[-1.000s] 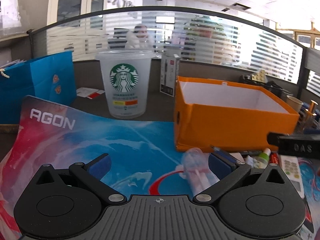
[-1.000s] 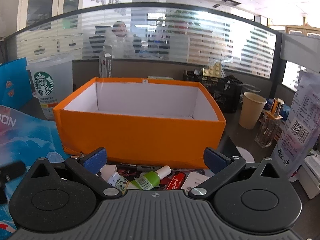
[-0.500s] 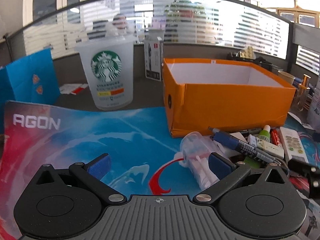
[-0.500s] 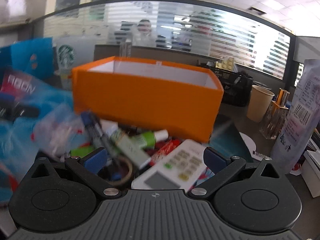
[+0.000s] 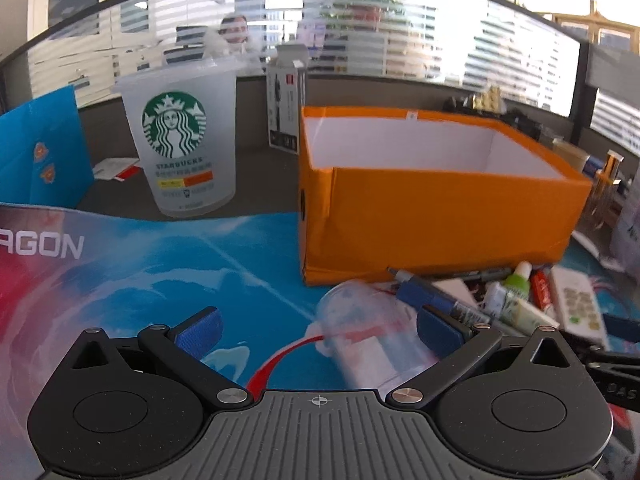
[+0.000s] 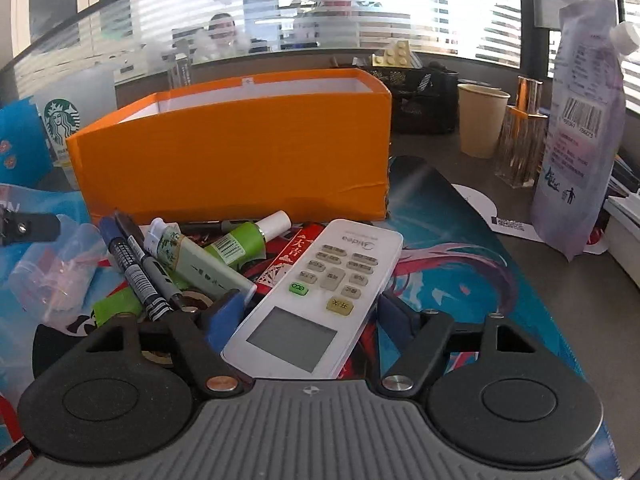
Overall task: Organize rigid objects
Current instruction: 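Move the left tool toward the clear cup while the right tool approaches the white remote, then grasp the clear plastic cup with the left tool while the right tool grasps the white remote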
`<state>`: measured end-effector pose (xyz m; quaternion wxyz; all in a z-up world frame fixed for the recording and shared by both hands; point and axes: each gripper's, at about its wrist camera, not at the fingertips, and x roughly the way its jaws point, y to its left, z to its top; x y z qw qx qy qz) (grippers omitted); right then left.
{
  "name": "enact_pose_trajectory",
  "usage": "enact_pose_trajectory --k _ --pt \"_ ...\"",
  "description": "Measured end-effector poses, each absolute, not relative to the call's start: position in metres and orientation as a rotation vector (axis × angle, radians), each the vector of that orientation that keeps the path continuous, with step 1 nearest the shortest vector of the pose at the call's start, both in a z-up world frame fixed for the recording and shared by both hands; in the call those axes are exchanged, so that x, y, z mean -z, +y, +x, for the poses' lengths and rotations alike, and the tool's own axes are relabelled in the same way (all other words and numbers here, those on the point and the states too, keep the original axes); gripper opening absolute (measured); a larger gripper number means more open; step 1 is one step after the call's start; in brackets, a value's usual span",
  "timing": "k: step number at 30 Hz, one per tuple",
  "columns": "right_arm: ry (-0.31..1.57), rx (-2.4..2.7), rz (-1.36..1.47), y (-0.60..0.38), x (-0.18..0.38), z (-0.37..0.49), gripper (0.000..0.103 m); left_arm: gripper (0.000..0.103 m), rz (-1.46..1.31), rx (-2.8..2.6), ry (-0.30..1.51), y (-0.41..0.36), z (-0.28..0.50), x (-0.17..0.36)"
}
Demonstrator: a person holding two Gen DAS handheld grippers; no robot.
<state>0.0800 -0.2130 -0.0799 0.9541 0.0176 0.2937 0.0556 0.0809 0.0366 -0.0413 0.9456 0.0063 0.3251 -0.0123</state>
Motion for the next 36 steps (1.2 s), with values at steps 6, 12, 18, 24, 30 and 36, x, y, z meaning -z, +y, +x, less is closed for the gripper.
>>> enact_pose_trajectory --k 6,12,18,24,30,36 --pt "0.593 -0.072 0.017 -0.22 0.08 0.066 0.071 0.103 -0.081 0.04 0.714 0.046 0.089 0.053" --pt "0.607 -0.071 -0.014 -0.22 0.086 0.072 0.072 0.103 -0.136 0.125 0.759 0.041 0.103 0.072" --pt "0.6 -0.094 -0.029 -0.222 0.085 0.075 0.054 0.049 0.04 0.131 0.692 0.022 0.098 0.079" --pt "0.598 -0.115 -0.012 -0.228 0.085 0.078 0.051 0.049 0.025 0.152 0.702 0.027 0.1 0.077" --pt "0.627 -0.159 0.189 -0.255 0.078 0.08 0.05 0.049 0.031 0.149 0.647 0.031 0.087 0.062" --pt "0.616 -0.188 0.233 -0.256 0.066 0.071 0.05 0.049 0.027 0.159 0.602 0.034 0.074 0.043"
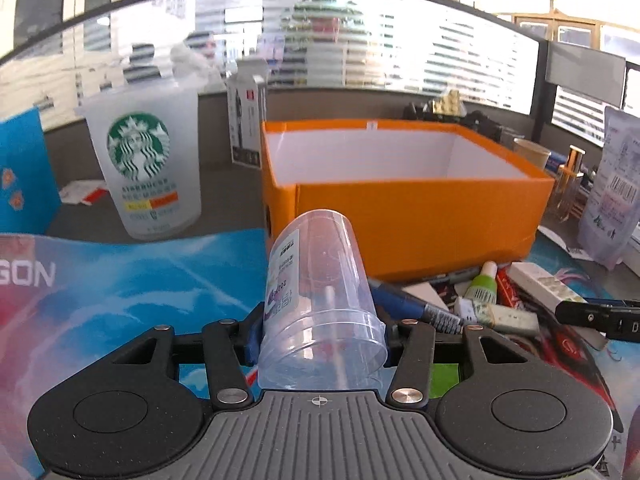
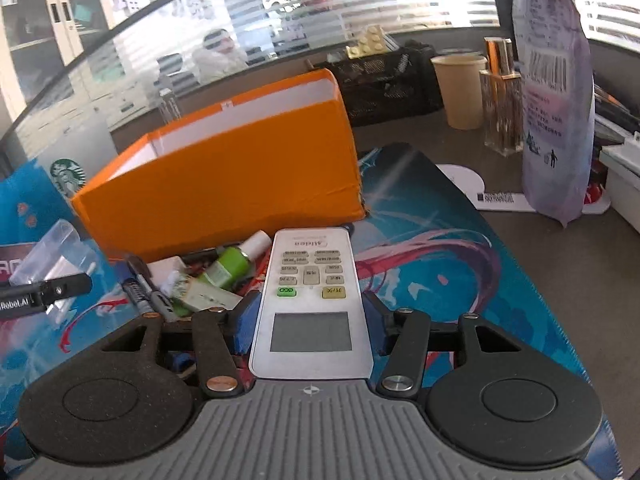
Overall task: Organize rigid objects
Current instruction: 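Grasp the clear plastic cup with the left tool while the right tool grasps the white remote, then carry the clear cup and white remote over the orange box with both tools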
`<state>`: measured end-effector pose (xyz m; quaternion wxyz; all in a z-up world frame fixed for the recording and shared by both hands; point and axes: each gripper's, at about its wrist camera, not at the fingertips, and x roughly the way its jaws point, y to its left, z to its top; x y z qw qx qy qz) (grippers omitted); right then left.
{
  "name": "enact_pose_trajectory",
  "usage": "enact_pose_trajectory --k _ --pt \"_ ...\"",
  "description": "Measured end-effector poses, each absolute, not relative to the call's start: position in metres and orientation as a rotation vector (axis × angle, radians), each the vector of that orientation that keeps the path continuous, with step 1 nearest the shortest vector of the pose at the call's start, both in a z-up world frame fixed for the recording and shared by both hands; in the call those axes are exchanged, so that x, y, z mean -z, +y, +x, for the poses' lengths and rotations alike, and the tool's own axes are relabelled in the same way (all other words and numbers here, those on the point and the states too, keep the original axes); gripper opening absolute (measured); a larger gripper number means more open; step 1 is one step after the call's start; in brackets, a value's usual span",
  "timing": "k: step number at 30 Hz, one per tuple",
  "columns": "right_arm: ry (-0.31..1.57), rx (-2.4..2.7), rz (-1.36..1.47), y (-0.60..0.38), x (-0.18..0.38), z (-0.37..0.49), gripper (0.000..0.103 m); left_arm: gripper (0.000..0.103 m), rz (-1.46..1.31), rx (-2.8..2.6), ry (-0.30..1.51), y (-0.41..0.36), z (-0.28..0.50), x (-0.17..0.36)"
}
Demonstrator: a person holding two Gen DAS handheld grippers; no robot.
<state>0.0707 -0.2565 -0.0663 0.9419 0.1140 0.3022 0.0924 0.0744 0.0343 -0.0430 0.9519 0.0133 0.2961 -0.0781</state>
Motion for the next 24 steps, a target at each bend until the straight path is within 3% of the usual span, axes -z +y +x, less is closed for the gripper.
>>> enact_pose_trajectory --k 24 --pt "0.384 -0.299 0.125 -0.232 -0.004 0.062 0.05 0.049 -0.012 0.172 0.458 0.039 0.078 -0.025"
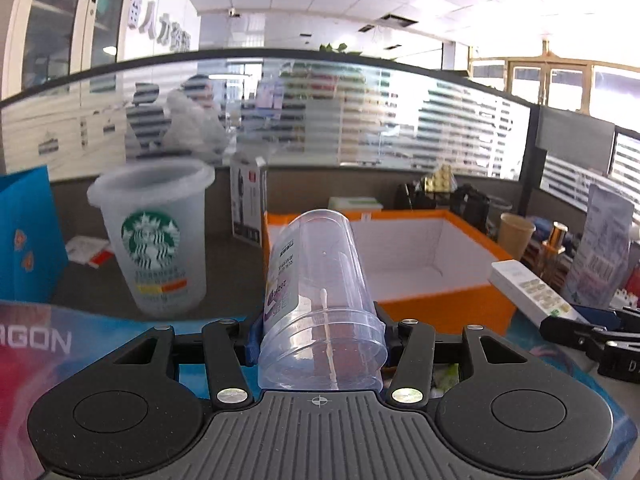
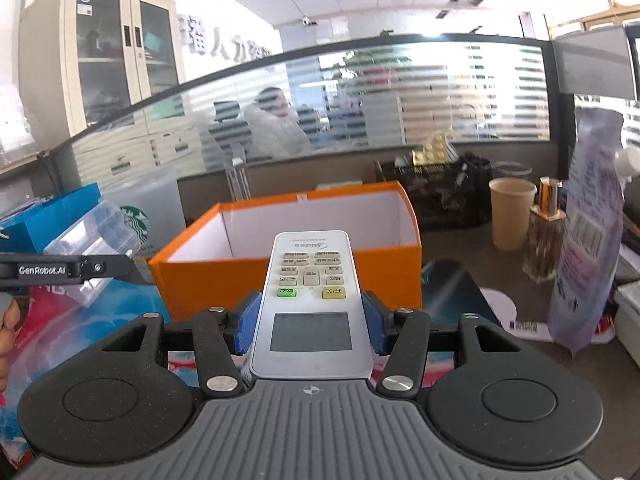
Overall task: Organize rigid objects
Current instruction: 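Carry the clear cup and white remote over the orange box with both tools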
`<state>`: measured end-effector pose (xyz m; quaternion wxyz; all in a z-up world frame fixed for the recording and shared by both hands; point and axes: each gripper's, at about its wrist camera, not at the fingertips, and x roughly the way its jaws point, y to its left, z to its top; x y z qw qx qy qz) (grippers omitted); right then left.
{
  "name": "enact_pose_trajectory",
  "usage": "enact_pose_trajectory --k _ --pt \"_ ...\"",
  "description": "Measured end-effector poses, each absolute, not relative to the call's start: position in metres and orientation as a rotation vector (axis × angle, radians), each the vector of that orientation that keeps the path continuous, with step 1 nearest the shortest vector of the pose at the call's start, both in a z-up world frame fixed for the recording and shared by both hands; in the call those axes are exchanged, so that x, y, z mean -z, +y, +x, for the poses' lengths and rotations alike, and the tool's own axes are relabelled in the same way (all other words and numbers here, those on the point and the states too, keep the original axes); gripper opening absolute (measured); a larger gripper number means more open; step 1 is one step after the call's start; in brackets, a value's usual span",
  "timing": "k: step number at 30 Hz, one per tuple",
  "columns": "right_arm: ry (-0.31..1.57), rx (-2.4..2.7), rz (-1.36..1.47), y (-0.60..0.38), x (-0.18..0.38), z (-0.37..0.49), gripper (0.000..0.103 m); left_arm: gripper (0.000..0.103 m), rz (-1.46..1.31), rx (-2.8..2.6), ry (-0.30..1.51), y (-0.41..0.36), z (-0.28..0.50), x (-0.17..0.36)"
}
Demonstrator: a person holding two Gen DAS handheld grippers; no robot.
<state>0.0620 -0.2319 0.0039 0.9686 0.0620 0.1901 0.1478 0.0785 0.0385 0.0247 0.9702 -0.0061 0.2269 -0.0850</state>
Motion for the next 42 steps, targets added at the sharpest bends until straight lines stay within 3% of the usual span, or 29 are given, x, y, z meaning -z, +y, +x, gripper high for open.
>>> enact_pose_trajectory --k 9,24,42 --pt "0.312 -0.317 0.106 -0.231 -0.023 0.094 0.05 0.049 0.013 0.168 0.43 0.019 0.106 -0.038" --pt "0.347 -0.306 0.098 -0.228 -0.03 0.17 0.05 0.049 -0.005 0.153 0.493 -0.001 0.18 -0.039" --pt "0.623 -0.325 -0.007 -0.216 0.001 0.252 0.05 0.049 0.007 0.171 0.709 -0.007 0.249 0.013"
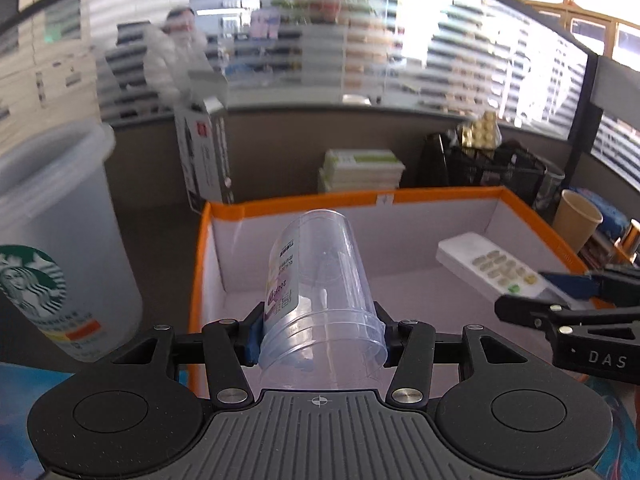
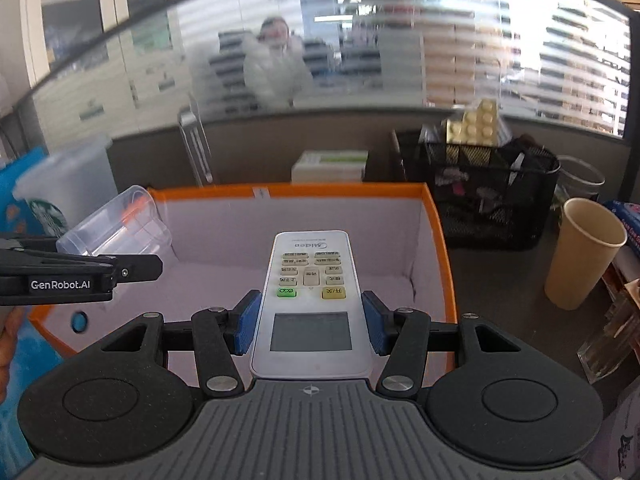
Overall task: Organize rigid objects
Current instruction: 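Carry the clear cup and white remote over the orange box with both tools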
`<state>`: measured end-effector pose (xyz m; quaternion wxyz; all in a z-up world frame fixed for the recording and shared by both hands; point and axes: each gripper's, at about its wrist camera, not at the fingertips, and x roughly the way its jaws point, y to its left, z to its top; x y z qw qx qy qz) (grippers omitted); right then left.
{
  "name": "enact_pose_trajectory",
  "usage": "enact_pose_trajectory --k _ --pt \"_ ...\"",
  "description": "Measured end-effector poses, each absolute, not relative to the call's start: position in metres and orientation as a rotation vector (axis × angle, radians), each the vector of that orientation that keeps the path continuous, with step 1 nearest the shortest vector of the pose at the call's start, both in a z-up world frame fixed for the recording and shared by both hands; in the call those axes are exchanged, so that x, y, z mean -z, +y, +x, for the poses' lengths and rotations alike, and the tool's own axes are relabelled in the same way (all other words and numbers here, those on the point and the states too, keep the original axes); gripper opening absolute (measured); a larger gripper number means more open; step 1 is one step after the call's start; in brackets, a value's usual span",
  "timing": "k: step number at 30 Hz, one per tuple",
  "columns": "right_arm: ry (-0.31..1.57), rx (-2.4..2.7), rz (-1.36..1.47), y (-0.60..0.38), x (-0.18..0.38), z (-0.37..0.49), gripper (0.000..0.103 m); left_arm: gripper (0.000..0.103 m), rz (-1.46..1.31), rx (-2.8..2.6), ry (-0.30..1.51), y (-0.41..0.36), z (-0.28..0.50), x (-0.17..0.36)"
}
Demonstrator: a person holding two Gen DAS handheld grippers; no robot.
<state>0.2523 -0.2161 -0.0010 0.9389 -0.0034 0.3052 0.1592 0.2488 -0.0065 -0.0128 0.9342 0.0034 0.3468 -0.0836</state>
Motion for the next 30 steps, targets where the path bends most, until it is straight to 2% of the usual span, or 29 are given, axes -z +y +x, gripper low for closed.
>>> enact_pose_trajectory --k 14,30 --pt "0.738 -0.357 -0.249 -0.187 0.008 0.278 0.05 0.049 0.115 0.227 0.748 -0.028 0.263 0.015" --pt "0.885 -0.387 -0.329 -0.18 0.024 0.292 0.05 0.049 0.142 0.296 0.967 -0.034 0.285 0.032"
